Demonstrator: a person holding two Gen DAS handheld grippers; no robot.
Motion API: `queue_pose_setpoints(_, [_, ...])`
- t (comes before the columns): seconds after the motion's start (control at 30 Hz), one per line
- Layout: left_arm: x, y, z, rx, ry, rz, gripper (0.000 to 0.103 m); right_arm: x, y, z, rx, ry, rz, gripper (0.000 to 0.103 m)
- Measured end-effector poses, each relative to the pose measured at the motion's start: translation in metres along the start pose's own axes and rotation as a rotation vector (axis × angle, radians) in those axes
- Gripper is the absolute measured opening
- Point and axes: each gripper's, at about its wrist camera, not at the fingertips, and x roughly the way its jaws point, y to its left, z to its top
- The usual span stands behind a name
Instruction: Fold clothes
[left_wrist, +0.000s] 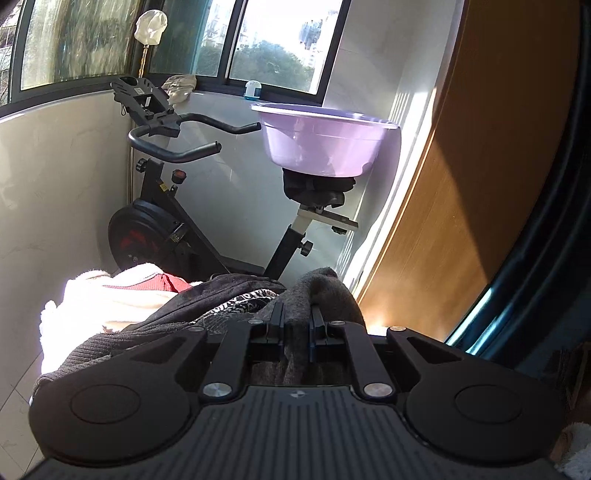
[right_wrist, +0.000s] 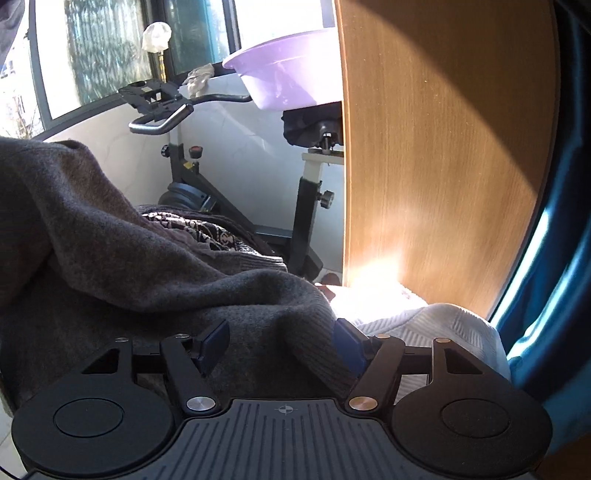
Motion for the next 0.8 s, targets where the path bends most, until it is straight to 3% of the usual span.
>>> queue_pose_setpoints(0.1, [-0.003,-0.004,-0.006,-0.001,0.011,-0.023,0.012,0.002,0.032,0.007,-0.122,-0.036,0.060,0.088])
queue_pose_setpoints(0.2, [-0.008,-0.009,-0.013,0.003,0.021,-0.051,0.012,0.010,0.061,0.016,-0.218,-0.046,0.125,0.098])
queue_pose_setpoints(0.33, [-0.019,-0.008,-0.025,-0.032,0.013,-0.086,0.012,0.036,0.088,0.026,-0.299,-0.011,0.170,0.099])
queue_pose_setpoints(0.43, [-0.030,0.001,-0.036,-0.092,-0.013,-0.063,0.012,0.057,0.098,0.032,-0.307,0.042,0.205,0.098])
queue_pose_setpoints(0.57, [-0.043,0.020,-0.049,-0.199,-0.043,-0.009,0.012,0.073,0.104,0.046,-0.224,0.112,0.288,0.070])
queue_pose_setpoints(0.7, [-0.050,0.040,-0.060,-0.312,-0.051,0.016,0.012,0.071,0.100,0.052,-0.165,0.114,0.284,0.040])
queue_pose_setpoints(0.8, [-0.049,0.043,-0.060,-0.331,-0.050,0.023,0.012,0.062,0.094,0.052,-0.153,0.090,0.280,0.023])
